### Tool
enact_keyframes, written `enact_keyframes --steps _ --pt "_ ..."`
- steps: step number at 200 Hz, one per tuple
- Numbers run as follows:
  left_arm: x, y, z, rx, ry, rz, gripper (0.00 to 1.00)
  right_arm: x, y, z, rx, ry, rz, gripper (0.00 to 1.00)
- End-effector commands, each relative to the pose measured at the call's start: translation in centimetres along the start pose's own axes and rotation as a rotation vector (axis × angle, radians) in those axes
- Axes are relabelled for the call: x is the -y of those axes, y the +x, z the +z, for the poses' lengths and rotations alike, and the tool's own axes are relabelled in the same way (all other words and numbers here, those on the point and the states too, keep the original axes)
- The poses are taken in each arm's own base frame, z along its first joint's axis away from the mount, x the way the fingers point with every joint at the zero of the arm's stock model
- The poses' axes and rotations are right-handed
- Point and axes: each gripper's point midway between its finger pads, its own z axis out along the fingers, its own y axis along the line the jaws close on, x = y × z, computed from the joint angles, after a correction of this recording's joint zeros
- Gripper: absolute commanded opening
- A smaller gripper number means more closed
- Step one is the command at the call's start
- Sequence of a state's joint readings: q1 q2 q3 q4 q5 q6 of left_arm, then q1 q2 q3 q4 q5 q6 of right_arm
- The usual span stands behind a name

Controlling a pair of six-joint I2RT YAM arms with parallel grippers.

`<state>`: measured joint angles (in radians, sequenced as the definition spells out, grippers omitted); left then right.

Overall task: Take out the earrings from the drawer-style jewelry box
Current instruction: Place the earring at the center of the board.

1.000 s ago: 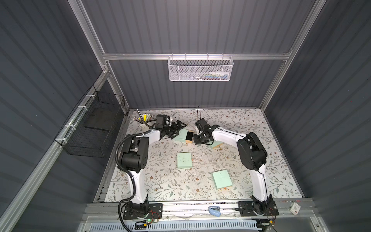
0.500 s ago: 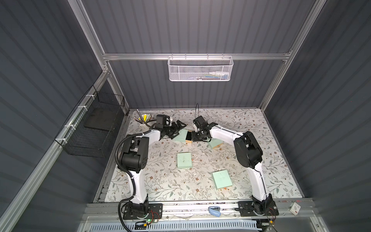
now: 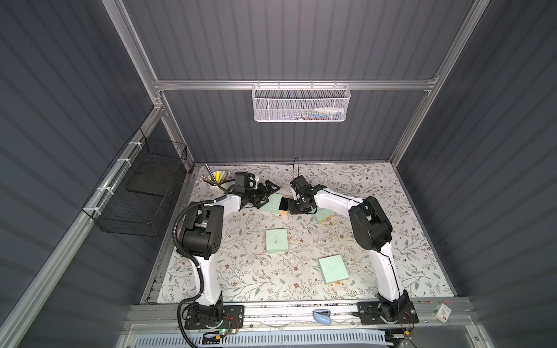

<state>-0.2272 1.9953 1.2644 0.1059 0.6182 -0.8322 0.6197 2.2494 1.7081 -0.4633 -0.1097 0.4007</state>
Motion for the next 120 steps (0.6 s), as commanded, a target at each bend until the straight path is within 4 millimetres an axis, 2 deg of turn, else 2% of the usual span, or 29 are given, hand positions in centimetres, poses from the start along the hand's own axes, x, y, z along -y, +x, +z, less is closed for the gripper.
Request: enact_keyframes --steps 1,78,120 --pt "-2.5 1.4 0.0 -0.037 -0.071 -0.064 1.00 -0.2 -0.4 -0.1 -0.005 -0.007 0.004 0.18" --pt "-1.9 1.0 -0.1 -0.032 -0.056 -0.063 1.00 -0.6 -0.8 -2.0 0.024 -0.021 0.002 0.19" --pt "-0.1 0.6 -0.9 -0.014 -0.022 -0.046 1.00 -0.9 -1.1 -3.9 0.054 -0.027 0.002 0.19"
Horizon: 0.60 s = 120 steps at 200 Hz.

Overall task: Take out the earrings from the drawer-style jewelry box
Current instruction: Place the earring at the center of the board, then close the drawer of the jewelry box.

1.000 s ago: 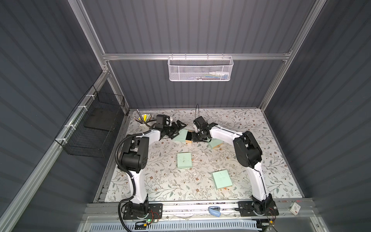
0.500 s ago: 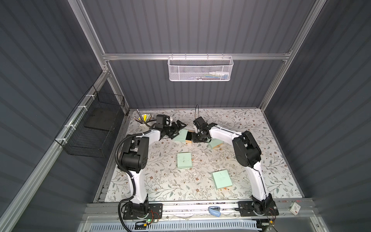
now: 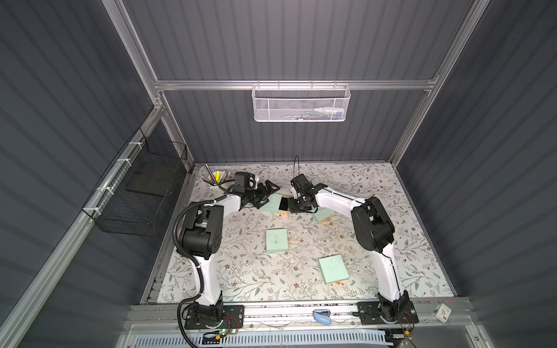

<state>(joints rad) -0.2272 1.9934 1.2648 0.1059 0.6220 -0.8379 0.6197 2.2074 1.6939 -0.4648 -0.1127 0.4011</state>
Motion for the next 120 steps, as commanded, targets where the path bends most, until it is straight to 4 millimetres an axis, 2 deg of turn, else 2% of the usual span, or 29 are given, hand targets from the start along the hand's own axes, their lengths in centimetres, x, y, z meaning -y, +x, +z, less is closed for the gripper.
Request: enact_keyframes --steps 1,35,55,88,120 --pt "-0.1 0.5 -0.9 -0.011 -0.024 -0.041 1.00 -0.4 -0.6 -2.4 0.031 -0.014 0.005 0.19" --pt "1.1 -0.1 -1.8 0.018 -0.023 -0.016 1.00 -0.4 -0.8 -3.9 0.061 -0.010 0.003 0.19" --pt "0.9 -0.7 -2.5 0.049 -0.063 0.012 1.00 0.1 -0.6 -3.8 0.059 0.006 0.007 0.19" --pt "-0.6 -1.6 -3.3 0.086 -0.200 0.076 1.00 0.8 -0.6 -2.8 0.039 0.019 0.023 0.19" --pt "-2.2 -2.3 -3.2 0.093 -0.292 0.121 1.00 1.0 -0.8 -1.6 0.019 0.028 0.032 0.19"
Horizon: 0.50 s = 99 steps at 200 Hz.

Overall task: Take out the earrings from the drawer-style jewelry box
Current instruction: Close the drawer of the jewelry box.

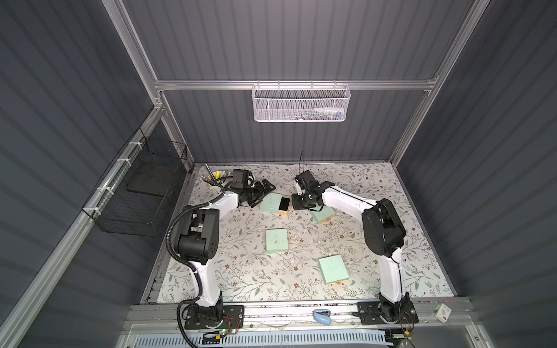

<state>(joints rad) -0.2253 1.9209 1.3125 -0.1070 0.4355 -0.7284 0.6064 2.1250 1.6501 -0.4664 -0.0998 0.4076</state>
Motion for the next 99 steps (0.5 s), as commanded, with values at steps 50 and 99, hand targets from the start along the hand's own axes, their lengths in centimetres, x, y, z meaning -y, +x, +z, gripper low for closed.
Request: enact_keyframes --steps 50,99 --pt "-1.0 -1.1 1.7 -0.042 -0.052 0.092 1.00 0.4 -0.2 2.6 -0.046 0.022 0.027 0.19" --pt "-0.4 -0.8 2.6 -0.076 0.010 0.094 1.00 0.1 -0.6 3.5 -0.054 0.013 0.028 0.19"
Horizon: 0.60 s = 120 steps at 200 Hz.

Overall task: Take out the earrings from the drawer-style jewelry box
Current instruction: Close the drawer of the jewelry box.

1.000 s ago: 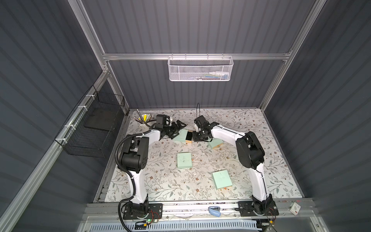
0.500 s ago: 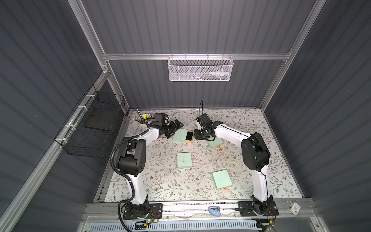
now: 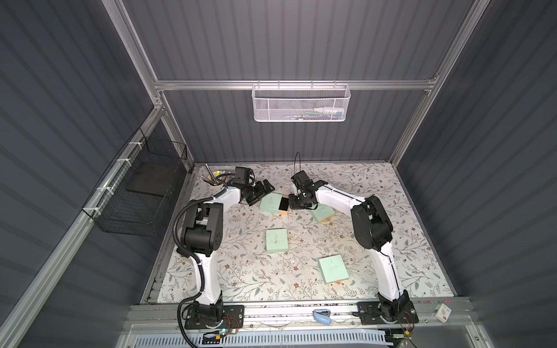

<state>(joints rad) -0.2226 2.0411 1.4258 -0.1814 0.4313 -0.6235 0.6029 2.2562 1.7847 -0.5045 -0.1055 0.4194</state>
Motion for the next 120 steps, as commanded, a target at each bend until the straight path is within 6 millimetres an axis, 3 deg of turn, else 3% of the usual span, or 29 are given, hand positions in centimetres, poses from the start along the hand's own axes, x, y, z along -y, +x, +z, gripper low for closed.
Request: enact_keyframes --steps 1,120 --pt "1.3 -0.4 0.0 -0.022 0.061 0.032 1.00 0.0 0.0 0.4 -0.021 0.003 0.009 0.19" --pt "1.4 0.4 0.6 -0.052 0.102 0.002 1.00 -1.1 -0.7 1.6 -0.037 -0.037 0.014 0.19"
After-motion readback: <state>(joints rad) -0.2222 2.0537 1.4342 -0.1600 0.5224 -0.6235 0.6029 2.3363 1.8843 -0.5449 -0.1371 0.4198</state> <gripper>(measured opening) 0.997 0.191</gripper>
